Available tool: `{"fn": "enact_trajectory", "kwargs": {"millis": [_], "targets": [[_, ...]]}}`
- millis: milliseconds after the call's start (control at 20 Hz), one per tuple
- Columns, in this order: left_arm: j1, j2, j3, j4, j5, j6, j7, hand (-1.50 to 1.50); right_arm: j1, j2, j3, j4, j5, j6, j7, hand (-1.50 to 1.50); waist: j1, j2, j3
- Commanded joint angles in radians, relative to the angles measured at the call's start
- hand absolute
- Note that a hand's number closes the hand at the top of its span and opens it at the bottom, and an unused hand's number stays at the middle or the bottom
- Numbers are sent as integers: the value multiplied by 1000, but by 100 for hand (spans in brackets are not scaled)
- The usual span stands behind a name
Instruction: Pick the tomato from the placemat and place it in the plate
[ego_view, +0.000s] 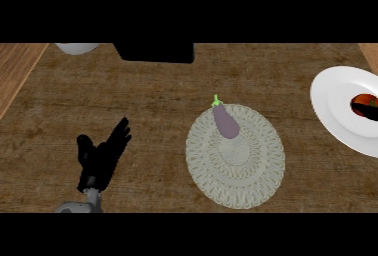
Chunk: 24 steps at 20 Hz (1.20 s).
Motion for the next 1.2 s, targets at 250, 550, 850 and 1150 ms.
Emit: {"fn": "enact_trajectory", "kwargs": {"millis": [250, 550, 850, 1150], "targets": [[55, 5, 3, -25, 0, 1, -10, 0, 55, -80, -190, 37, -188, 165, -158, -150, -16, -9, -1], [9, -6, 7, 24, -21, 18, -17, 0, 118, -108, -192, 84, -216, 437, -195, -150, -40, -15, -4], [15, 18, 32, -34, 11, -1, 34, 0, 235, -138, -157, 80, -203, 603, -290, -150, -47, -24, -6], [50, -27, 3, -13, -28, 30, -22, 0, 306, -181, -114, 80, -169, 612, -333, -150, -45, -24, -6]]}}
